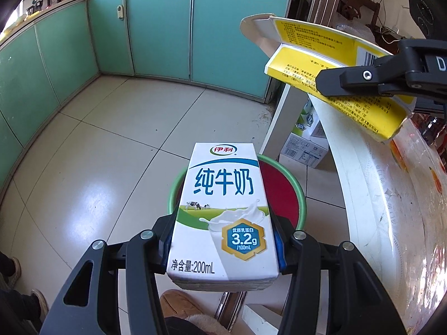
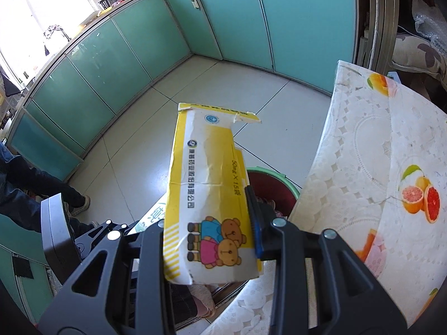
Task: Collect trash
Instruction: 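Carry the milk carton and yellow box from the table over the red bin, then open both grippers over the bin to drop the carton and box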
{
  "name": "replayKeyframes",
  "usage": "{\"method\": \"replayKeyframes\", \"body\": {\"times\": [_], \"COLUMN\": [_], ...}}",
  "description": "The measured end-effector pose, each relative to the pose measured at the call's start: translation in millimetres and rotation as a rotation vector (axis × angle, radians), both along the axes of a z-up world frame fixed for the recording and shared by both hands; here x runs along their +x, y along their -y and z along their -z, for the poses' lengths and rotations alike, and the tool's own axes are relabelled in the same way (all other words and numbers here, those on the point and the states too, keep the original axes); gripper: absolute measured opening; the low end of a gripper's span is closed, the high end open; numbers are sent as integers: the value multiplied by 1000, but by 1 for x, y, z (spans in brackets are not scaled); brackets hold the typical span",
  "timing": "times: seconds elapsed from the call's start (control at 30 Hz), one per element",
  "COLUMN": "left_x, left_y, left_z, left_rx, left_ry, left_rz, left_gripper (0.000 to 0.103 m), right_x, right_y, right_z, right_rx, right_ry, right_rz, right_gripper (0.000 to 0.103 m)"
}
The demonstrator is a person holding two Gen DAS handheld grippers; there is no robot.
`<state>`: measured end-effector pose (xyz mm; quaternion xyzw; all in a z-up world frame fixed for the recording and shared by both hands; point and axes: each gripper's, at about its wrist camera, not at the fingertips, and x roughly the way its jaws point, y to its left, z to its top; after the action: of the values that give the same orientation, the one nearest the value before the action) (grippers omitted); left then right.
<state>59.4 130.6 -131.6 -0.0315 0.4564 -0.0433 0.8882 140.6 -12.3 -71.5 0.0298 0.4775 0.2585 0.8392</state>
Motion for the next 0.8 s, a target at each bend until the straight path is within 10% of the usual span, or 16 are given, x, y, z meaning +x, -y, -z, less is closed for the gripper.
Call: {"method": "replayKeyframes", "body": {"times": [0.8], "left_x": [13], "left_y": [-5], "left_z": [10], "left_rx": [-15], "left_ry": [-39], "left_rz": [-29], "left_gripper": [50], "right_x": [10], "right_y": [-4], "right_z": [2], "right_rx": [-47], "right_ry": [13], "right_rz": [40], "right_gripper": [33]}}
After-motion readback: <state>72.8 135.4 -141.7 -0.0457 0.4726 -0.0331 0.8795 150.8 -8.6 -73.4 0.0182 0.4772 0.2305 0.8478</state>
